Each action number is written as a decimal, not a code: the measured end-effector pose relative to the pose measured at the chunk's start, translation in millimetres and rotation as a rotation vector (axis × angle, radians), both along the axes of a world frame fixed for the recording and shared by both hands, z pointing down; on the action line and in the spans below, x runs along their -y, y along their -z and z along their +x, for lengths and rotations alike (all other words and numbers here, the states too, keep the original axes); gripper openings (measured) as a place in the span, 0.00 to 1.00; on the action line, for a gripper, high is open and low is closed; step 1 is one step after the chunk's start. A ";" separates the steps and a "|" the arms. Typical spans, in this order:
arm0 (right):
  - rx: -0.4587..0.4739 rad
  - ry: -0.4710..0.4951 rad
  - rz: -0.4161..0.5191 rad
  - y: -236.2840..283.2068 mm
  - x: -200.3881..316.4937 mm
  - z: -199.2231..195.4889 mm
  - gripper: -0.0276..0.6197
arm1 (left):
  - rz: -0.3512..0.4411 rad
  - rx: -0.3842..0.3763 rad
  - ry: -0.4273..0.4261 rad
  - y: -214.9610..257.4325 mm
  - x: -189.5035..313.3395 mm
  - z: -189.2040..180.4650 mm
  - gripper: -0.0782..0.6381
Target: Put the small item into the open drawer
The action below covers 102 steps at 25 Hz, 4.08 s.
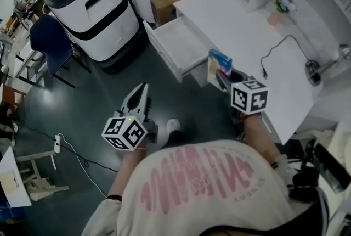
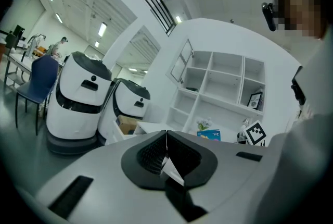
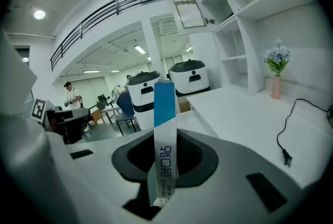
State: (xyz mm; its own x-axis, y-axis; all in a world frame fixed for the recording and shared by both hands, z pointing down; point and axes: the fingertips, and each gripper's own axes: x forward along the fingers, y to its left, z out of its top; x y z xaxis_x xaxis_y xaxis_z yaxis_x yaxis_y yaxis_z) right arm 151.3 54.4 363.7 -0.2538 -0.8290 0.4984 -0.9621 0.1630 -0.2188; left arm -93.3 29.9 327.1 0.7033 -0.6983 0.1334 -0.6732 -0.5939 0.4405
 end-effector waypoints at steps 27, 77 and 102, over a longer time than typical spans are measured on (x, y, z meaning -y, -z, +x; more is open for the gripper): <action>-0.022 -0.087 0.020 7.4 224.8 -20.6 0.18 | 0.045 -0.013 -0.050 16.6 240.5 -32.2 0.15; -0.051 0.364 -0.694 -311.7 306.0 -33.1 0.18 | -0.356 0.088 0.408 -139.5 280.8 -27.1 0.15; -0.027 0.373 -0.793 -334.5 302.1 -35.1 0.18 | -0.374 0.129 0.382 -146.6 284.7 -32.4 0.15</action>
State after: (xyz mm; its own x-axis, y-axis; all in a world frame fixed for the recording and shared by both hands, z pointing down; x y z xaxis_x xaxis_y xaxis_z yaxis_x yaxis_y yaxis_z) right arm 116.2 -247.7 698.2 -0.4190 -0.1013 0.9023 -0.8829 0.2773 -0.3789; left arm -125.7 -254.8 473.7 0.3707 -0.7889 0.4902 -0.8728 -0.1154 0.4743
